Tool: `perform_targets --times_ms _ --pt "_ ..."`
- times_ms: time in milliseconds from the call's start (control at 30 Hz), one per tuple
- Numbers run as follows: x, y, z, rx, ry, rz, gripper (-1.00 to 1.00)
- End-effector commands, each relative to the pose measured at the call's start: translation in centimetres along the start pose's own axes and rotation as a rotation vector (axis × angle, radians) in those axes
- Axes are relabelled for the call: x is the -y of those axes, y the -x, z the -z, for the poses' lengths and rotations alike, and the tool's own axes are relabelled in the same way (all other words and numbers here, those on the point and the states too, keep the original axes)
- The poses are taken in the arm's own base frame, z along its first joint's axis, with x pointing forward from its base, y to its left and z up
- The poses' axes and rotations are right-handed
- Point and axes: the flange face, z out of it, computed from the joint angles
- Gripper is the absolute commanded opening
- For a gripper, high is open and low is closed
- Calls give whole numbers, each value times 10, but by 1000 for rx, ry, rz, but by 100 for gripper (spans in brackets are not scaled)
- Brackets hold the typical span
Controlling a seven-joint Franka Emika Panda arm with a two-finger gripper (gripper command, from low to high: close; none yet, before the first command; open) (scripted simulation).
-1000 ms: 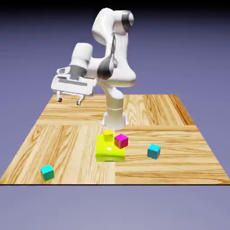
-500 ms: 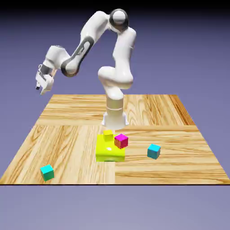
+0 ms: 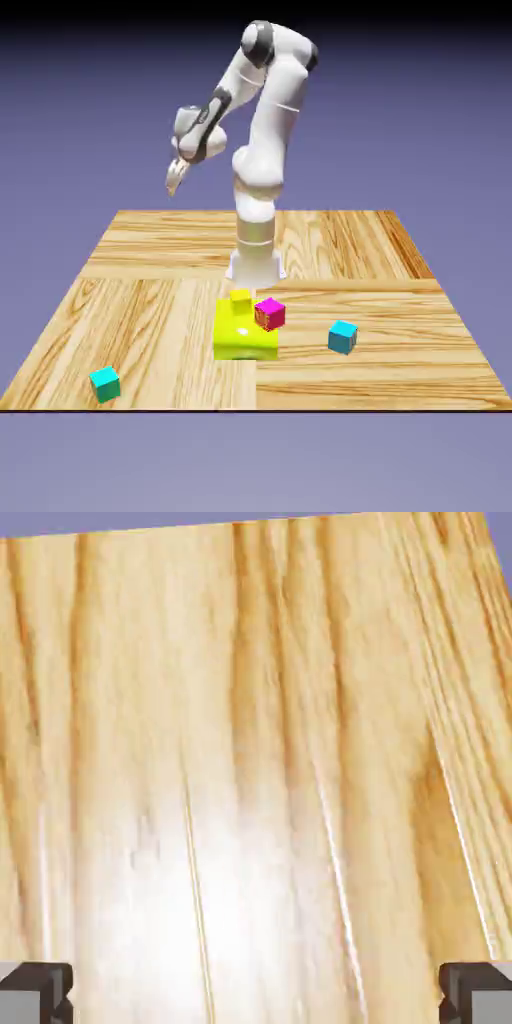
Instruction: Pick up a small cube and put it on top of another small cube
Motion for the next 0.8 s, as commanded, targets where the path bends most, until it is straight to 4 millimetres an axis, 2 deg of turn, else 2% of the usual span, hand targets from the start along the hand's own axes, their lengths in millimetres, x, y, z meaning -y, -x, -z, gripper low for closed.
perform_targets --times_ms 0,100,200,333,433,533,600,667,767 --pt "-27 4 -2 8 23 -44 0" --pt "-107 27 -4 36 87 -178 0" --pt "-181 65 -2 69 145 -312 0" --pt "-264 137 7 123 212 -494 0" --pt "-311 205 16 168 253 -632 0" --pt "-342 280 27 218 286 -772 0" --pt "-354 333 35 253 302 -865 0" --pt "-358 388 44 289 314 -959 0" --pt "-349 469 56 344 324 -1102 0"
